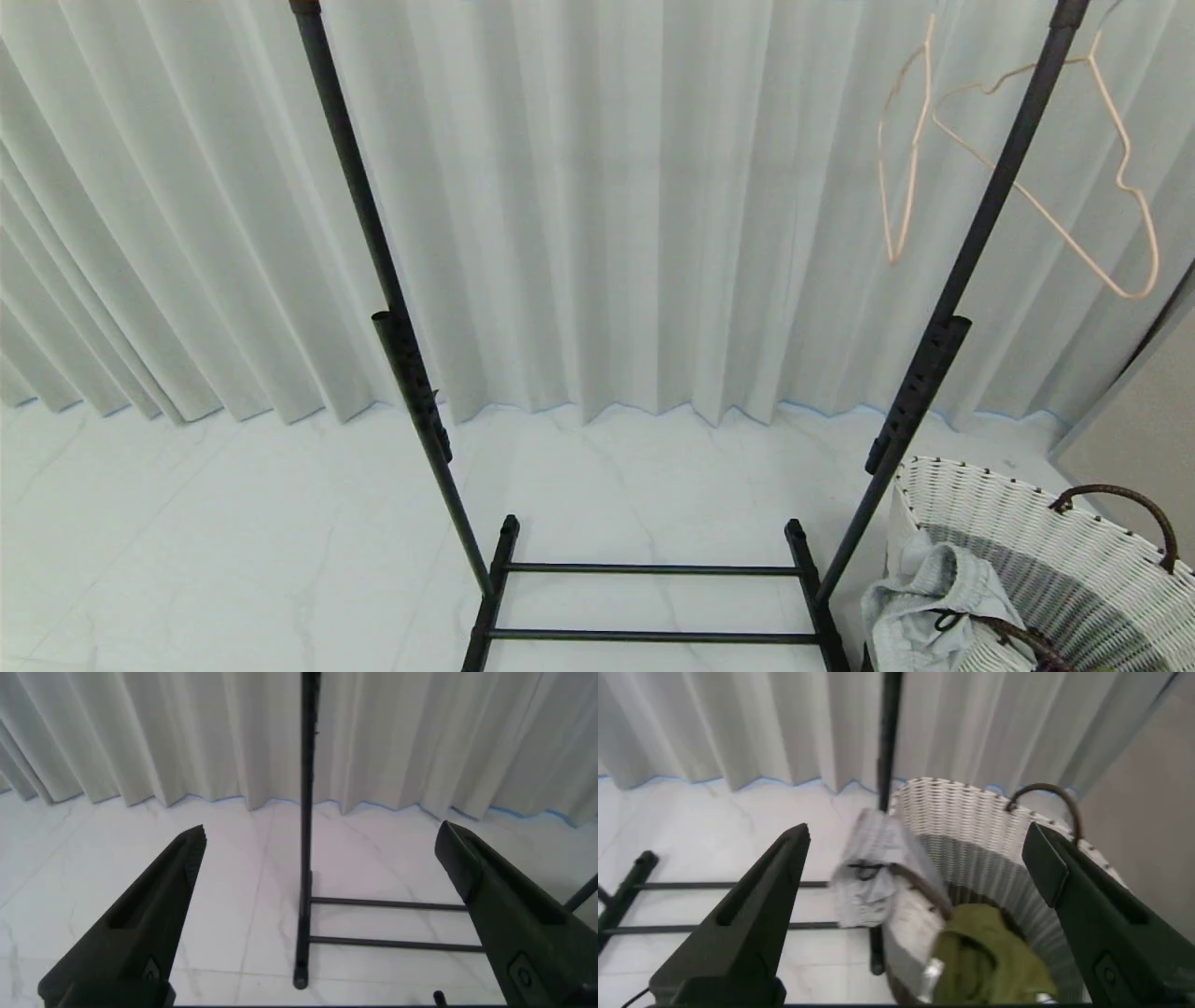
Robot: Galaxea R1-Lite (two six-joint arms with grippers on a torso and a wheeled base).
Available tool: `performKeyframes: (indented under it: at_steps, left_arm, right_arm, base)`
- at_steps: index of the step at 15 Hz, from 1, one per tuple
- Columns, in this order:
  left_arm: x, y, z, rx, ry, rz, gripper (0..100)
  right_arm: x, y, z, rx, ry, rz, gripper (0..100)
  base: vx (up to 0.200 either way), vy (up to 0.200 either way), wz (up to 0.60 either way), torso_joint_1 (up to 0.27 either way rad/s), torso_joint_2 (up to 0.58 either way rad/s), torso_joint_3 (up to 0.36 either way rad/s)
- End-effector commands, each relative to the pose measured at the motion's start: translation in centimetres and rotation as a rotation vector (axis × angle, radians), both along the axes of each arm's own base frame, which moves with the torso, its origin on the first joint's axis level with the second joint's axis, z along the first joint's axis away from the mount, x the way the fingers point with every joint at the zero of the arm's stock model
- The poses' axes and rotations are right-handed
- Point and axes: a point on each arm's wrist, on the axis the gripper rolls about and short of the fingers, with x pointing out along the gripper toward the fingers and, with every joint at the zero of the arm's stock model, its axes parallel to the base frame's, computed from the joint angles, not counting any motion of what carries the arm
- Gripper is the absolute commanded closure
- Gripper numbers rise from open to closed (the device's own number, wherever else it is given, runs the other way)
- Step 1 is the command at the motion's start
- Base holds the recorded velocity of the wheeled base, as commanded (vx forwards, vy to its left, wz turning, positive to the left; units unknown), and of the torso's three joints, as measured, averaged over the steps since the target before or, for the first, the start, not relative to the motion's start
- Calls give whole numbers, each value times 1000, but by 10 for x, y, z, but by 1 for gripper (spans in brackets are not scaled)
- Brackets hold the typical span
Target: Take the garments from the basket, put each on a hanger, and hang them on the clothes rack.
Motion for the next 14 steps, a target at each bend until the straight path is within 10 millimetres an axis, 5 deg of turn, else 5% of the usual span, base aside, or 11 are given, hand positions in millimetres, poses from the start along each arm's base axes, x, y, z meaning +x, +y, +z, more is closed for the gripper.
performKeyframes:
  at_steps: [1, 7, 14]
  left_arm:
    - [0, 0, 0, 0, 0, 2, 0]
    - [0, 0, 0, 6, 1, 0, 0]
    - [0, 0, 0, -3, 0, 0, 0]
  right_arm:
    - [0, 0, 0, 2, 0, -1, 0]
    - [0, 0, 0, 12, 2, -1, 0]
    - [0, 0, 0, -4, 0, -1, 0]
  base:
    - [0, -200, 0, -7, -2, 2]
    - [0, -200, 0, 1, 0, 3]
    - [0, 0, 0, 0, 0, 0]
